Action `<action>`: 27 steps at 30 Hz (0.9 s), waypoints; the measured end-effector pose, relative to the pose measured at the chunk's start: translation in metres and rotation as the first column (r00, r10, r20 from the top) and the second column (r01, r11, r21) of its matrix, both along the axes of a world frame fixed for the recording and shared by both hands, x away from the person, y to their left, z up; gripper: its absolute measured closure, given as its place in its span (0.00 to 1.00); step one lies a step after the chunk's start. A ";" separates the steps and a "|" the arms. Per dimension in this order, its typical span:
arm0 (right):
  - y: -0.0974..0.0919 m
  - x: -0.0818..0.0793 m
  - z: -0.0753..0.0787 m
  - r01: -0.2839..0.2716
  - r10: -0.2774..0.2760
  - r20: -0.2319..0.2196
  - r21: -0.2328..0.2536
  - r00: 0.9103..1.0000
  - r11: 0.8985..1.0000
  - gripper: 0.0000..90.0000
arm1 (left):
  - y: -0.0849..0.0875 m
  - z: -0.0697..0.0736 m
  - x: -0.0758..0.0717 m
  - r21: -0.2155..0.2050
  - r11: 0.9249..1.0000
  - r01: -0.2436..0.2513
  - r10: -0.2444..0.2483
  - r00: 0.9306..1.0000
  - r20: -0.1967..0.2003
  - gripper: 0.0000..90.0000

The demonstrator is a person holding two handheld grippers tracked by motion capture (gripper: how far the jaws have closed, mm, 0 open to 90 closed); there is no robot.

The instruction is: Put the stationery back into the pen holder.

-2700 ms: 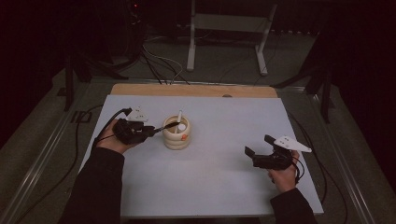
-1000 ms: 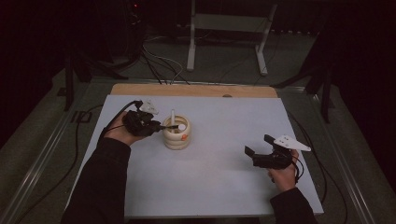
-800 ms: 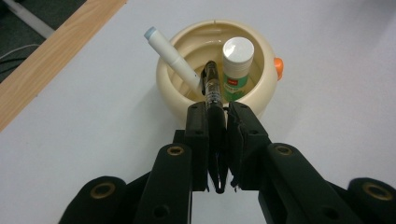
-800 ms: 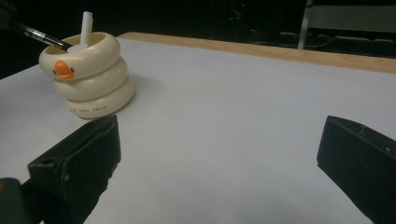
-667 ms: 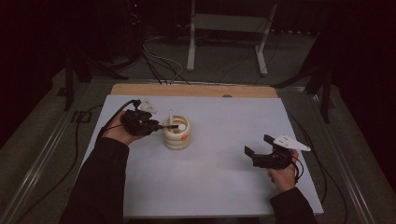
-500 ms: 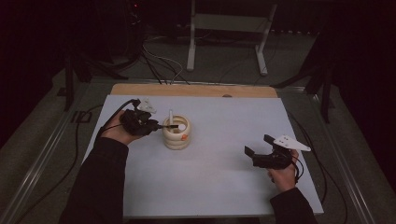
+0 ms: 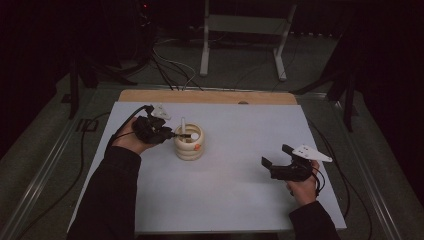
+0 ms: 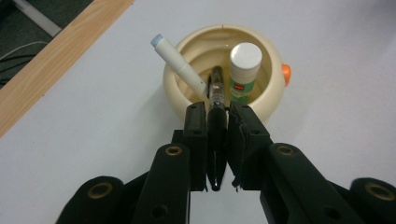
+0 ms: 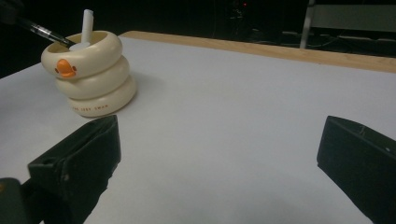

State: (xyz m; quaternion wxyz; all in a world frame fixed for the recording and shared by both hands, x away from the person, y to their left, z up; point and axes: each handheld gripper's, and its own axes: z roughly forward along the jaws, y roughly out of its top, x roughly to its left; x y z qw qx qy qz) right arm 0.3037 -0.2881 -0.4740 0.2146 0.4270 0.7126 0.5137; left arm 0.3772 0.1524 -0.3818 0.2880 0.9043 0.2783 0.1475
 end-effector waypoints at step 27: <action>0.000 0.000 0.000 0.000 0.000 0.000 0.000 1.000 1.000 0.00 | -0.004 -0.009 0.010 -0.081 0.995 -0.053 0.054 0.999 0.004 0.59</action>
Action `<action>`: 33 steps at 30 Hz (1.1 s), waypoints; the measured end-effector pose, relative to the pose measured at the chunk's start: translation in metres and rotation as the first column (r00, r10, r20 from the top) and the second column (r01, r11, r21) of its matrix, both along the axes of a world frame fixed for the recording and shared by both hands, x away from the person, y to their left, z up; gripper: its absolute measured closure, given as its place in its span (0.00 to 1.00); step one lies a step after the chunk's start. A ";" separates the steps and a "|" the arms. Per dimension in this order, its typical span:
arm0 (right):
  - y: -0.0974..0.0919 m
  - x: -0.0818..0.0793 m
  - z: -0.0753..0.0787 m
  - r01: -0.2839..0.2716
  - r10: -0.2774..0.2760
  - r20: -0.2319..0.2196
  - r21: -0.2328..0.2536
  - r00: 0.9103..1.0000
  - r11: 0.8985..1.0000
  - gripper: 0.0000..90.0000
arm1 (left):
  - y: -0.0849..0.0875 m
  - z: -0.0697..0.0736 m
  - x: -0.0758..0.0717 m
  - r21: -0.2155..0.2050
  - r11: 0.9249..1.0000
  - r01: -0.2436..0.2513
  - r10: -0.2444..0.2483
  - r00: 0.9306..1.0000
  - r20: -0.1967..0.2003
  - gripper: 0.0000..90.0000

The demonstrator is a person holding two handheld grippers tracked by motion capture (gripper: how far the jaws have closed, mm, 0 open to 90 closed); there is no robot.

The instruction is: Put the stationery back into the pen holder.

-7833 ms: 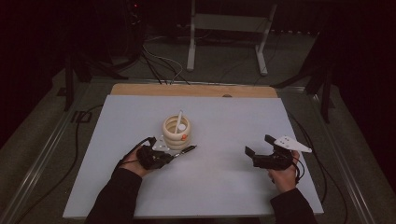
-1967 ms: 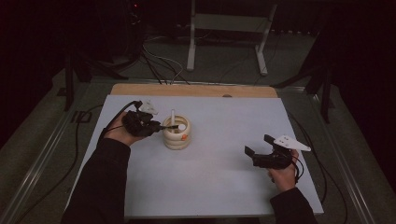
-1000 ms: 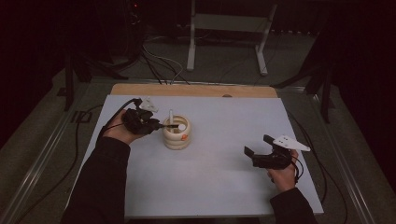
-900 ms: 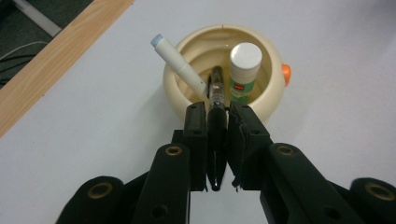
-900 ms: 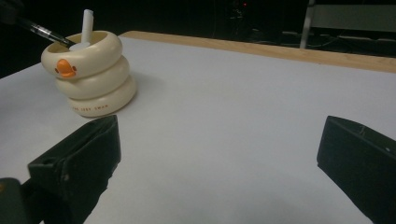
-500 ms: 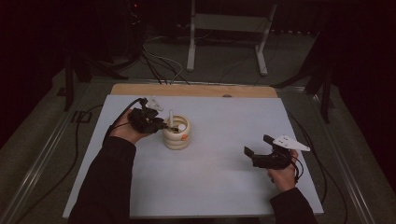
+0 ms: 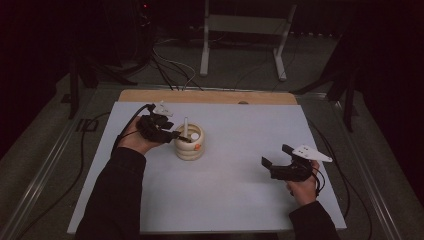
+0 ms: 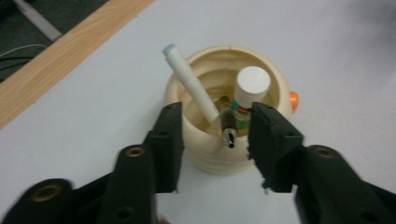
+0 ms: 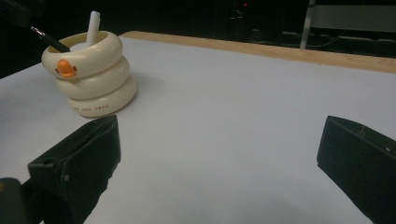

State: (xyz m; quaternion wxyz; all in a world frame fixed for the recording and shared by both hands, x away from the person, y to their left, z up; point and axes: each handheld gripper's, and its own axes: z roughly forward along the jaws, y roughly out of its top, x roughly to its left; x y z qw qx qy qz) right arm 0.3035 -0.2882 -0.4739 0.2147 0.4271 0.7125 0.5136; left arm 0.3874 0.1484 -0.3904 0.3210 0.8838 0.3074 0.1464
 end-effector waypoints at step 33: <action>0.000 0.000 0.000 0.000 0.000 0.003 -0.001 1.000 1.000 0.00 | 0.004 -0.007 0.002 -0.129 0.982 -0.138 0.145 0.988 0.046 0.06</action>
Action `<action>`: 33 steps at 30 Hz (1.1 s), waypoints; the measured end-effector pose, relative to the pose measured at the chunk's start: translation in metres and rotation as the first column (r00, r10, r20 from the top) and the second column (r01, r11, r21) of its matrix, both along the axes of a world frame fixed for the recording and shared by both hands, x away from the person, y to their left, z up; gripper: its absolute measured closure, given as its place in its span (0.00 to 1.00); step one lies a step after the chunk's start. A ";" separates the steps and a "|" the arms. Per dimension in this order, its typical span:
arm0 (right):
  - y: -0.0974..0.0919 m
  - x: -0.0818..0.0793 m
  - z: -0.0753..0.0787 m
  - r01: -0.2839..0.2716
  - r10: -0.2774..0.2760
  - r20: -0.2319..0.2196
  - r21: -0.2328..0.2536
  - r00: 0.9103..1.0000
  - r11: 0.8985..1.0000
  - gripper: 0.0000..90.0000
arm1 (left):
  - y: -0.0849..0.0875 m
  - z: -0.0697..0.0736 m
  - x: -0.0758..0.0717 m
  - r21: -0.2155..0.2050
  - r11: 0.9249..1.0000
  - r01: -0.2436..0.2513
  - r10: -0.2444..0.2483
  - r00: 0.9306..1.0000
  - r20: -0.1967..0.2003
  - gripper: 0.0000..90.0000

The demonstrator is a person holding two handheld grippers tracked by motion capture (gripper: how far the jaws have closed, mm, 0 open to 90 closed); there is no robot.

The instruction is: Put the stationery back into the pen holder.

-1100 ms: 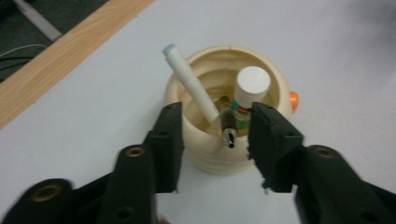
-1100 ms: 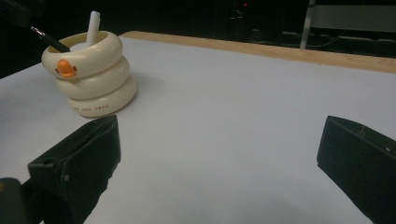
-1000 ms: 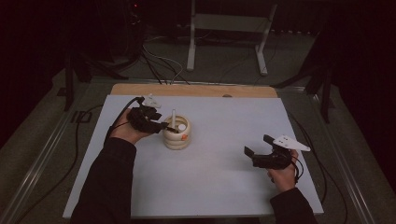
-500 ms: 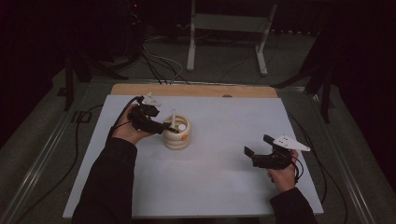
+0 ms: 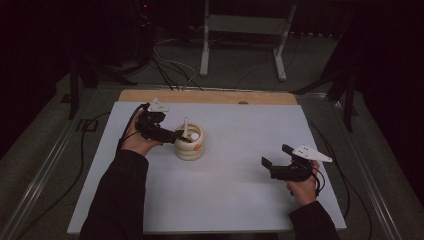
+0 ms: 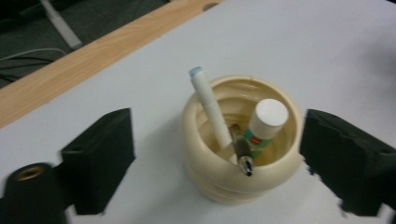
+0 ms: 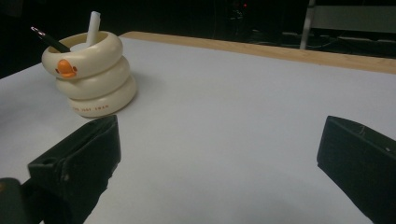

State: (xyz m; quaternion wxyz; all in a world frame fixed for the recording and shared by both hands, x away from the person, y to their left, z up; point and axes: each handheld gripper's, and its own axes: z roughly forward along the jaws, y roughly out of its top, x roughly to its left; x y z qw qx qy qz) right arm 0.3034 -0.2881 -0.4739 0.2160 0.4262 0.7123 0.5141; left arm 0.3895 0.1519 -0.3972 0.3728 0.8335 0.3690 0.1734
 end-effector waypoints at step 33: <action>-0.001 -0.001 0.001 0.006 -0.006 0.006 0.003 1.000 1.000 0.00 | 0.002 -0.006 -0.014 -0.174 0.982 -0.072 0.095 0.987 0.130 0.00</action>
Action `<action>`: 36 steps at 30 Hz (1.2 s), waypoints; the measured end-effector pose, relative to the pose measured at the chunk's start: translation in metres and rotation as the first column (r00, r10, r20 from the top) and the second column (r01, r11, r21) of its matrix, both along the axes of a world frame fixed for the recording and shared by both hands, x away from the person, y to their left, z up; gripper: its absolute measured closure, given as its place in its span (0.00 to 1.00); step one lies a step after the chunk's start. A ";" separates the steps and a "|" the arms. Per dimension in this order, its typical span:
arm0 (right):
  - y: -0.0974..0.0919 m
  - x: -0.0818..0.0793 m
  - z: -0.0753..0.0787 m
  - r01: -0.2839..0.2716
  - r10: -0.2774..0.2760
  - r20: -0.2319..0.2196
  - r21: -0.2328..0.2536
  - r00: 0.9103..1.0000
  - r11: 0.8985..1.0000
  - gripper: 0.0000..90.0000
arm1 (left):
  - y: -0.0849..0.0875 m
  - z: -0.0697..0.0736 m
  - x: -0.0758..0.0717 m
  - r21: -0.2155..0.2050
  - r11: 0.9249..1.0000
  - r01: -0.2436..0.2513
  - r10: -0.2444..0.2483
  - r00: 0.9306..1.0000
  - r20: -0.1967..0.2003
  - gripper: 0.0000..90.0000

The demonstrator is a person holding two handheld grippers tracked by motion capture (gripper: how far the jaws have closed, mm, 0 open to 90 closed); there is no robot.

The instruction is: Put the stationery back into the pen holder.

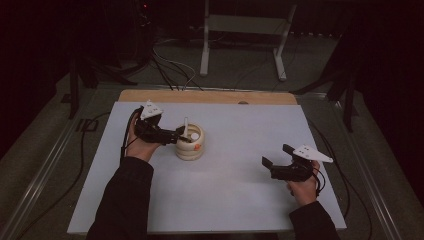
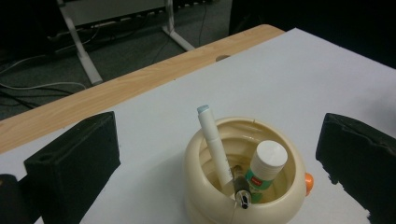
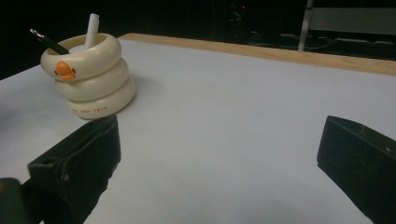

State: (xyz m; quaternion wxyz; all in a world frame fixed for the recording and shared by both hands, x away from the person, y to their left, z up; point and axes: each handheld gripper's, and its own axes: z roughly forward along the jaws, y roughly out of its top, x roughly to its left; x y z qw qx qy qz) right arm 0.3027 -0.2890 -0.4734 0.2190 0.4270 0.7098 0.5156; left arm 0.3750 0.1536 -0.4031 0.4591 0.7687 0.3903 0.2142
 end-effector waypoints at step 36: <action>0.000 0.000 0.000 -0.001 0.001 0.002 0.000 1.000 1.000 0.00 | 0.028 -0.012 -0.027 -0.031 0.996 -0.088 0.091 0.993 0.077 0.00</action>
